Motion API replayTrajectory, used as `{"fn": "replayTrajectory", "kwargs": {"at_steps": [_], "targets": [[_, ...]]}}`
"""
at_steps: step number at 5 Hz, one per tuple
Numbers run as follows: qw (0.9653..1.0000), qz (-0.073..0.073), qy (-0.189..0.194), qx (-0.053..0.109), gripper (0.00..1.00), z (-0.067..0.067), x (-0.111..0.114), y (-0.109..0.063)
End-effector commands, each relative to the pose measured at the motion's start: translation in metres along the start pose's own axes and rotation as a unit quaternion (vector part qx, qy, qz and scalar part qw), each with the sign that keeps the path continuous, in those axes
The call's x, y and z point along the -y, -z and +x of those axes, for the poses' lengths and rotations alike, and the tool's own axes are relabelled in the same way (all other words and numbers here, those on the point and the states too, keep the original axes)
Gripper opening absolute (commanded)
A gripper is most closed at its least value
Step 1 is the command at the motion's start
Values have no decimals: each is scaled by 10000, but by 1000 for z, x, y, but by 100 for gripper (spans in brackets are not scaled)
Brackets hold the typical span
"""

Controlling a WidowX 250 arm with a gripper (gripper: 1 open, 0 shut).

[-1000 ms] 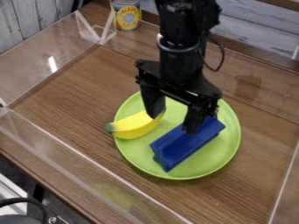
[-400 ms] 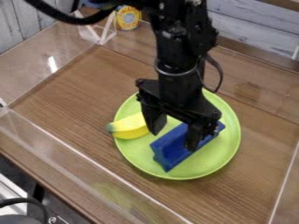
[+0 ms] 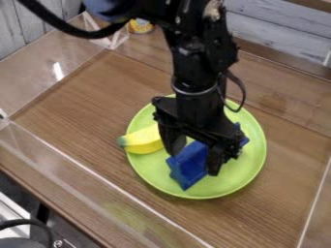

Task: Remove the blue object from inside the green plate and put it on the table

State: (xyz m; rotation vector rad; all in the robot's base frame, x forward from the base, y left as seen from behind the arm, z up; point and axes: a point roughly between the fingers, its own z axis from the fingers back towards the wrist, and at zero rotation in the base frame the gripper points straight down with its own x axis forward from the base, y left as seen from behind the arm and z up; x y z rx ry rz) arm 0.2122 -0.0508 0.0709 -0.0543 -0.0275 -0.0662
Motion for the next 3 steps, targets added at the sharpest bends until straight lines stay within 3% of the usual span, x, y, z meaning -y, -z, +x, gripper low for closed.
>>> {"fn": "replayTrajectory", "kwargs": {"at_steps": [1,3], "targets": [[9999,-71,74,120,100,2,4,-2],[9997,-165,80,150,100,2,3,-2]]}}
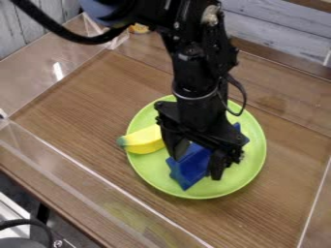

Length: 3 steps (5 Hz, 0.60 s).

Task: Remove the blue object from inside the green plate and put it on the table

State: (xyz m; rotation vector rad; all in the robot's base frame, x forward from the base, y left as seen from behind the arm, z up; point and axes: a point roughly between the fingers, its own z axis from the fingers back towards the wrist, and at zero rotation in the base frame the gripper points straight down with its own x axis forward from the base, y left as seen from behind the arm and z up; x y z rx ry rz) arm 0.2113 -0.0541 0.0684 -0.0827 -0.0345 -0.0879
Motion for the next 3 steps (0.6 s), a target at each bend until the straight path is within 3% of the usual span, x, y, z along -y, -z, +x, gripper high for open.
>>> {"fn": "replayTrajectory", "kwargs": {"at_steps": [1,3], "targets": [[9999,-66,-24,126,100,4,-1,-3],[9998,-143,-33,132,100,6,-4,-1]]}}
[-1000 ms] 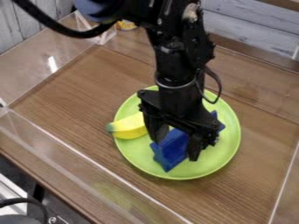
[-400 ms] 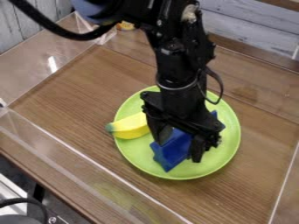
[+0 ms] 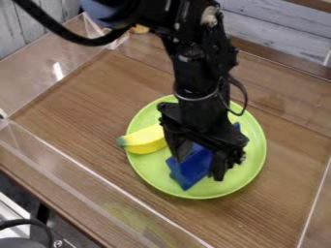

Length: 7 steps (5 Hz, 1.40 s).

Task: Remove the blue object from inside the green plate and put it on the table

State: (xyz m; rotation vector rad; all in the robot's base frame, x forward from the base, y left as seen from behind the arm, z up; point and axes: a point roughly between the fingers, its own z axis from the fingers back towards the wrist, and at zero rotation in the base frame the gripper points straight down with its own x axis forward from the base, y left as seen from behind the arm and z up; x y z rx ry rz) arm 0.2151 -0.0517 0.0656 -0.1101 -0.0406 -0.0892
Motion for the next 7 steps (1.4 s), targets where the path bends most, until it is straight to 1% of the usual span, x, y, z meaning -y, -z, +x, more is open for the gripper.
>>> {"fn": "replayTrajectory", "kwargs": {"at_steps": [1,4,7], "targets": [[9999,-39,-44,99,100,3,-3,-3],[9998,-112,-62,127,100,5,-8,-1],[9998,-127,-99,116,100,4,0,10]]}}
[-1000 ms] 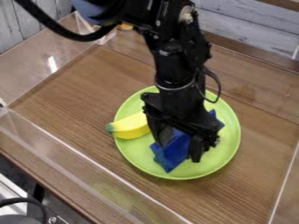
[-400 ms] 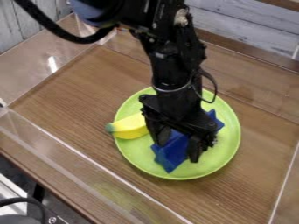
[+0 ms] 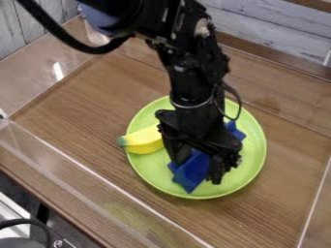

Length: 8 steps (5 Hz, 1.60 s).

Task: Remove the blue object from inside the green plate and put it on the table

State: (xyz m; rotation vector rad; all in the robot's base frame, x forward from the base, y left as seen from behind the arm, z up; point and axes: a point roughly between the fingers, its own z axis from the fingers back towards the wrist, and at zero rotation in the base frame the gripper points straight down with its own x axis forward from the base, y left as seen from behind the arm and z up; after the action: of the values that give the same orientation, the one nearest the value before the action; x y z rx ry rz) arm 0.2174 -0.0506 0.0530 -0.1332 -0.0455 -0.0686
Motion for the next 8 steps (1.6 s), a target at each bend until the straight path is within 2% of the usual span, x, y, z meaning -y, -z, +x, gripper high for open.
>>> {"fn": "replayTrajectory", "kwargs": {"at_steps": [1,4,8], "targets": [[10000,-20,-13,88,100,2,4,2],[9999,-38,-51,96,100,3,8,15],[9999,-115,-92,23,100,-4,21,26]]}}
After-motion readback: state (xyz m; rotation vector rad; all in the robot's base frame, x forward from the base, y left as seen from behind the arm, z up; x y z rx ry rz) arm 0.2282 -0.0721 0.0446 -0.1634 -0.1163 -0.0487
